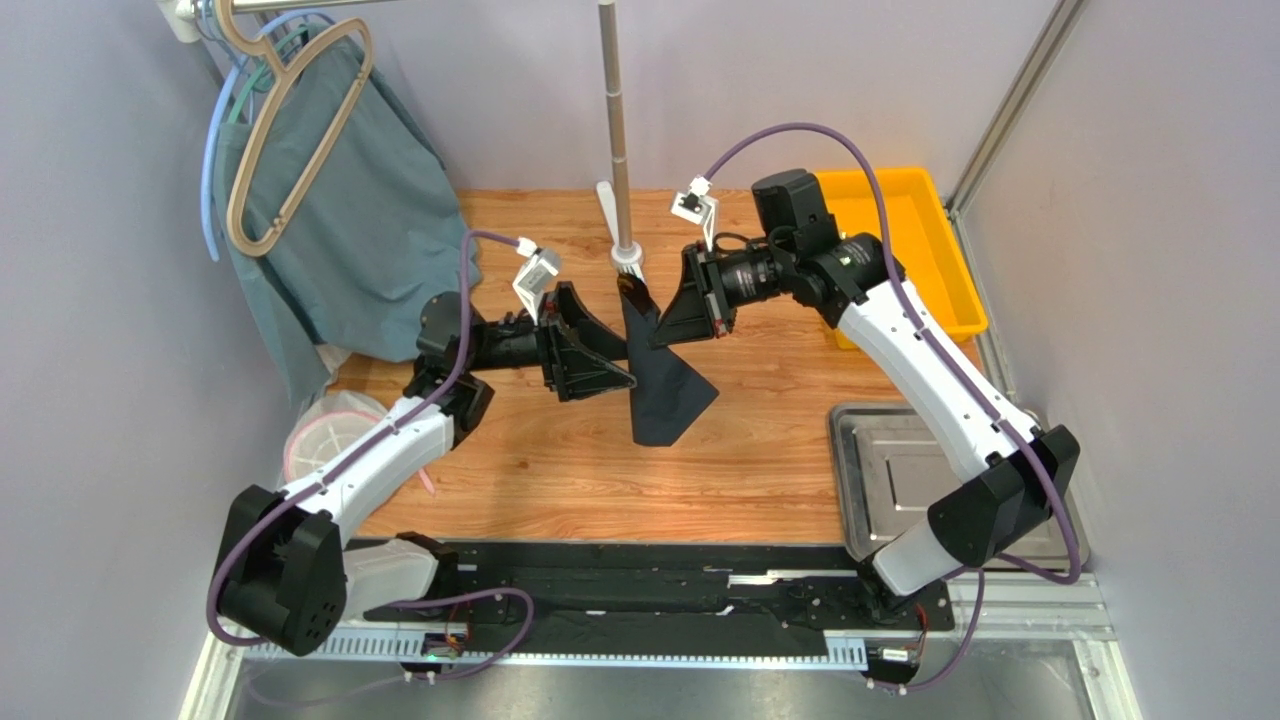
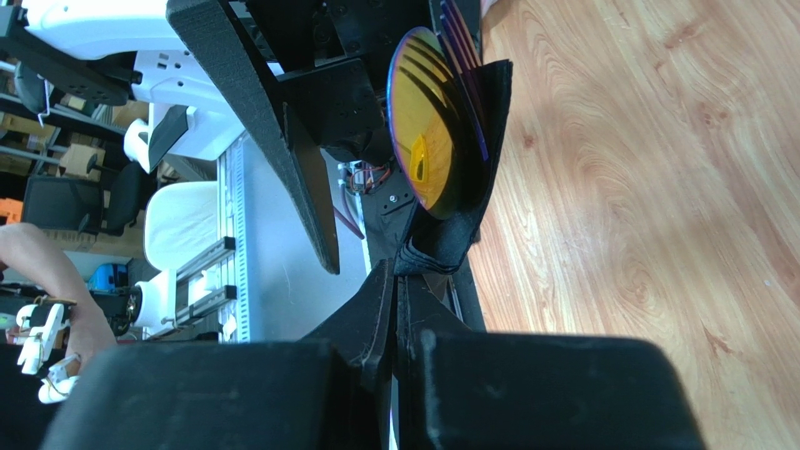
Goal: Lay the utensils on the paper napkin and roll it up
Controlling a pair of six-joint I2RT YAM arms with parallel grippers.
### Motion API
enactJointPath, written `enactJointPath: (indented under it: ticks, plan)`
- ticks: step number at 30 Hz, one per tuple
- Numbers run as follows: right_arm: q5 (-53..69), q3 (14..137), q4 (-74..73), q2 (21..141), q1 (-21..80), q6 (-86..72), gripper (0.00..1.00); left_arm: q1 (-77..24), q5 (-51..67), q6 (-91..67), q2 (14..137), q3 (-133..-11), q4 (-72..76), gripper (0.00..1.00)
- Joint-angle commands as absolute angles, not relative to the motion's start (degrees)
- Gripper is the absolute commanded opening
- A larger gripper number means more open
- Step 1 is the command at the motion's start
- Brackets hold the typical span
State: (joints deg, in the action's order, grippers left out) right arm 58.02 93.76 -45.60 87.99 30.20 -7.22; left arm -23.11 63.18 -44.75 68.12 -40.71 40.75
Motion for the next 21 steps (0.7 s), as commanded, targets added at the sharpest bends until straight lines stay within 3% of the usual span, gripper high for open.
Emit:
enactJointPath:
  ticks: [1,14,21]
  plan:
    - [59.5,97.0,-45.2,84.7,31.9,-6.8,0.0,-24.3,65.0,-46.4,67.9,-42.0,47.8,0.77]
    - [59.6,98.9,-45.0,84.0,34.5,-7.9,0.0,-27.5,64.6,-48.9,67.1,-42.7,51.6,0.73]
    - [59.6,98.7,-44.9,83.7,35.2,-7.8,0.0,-28.0,63.5,-50.1,66.8,-43.0,51.2,0.64]
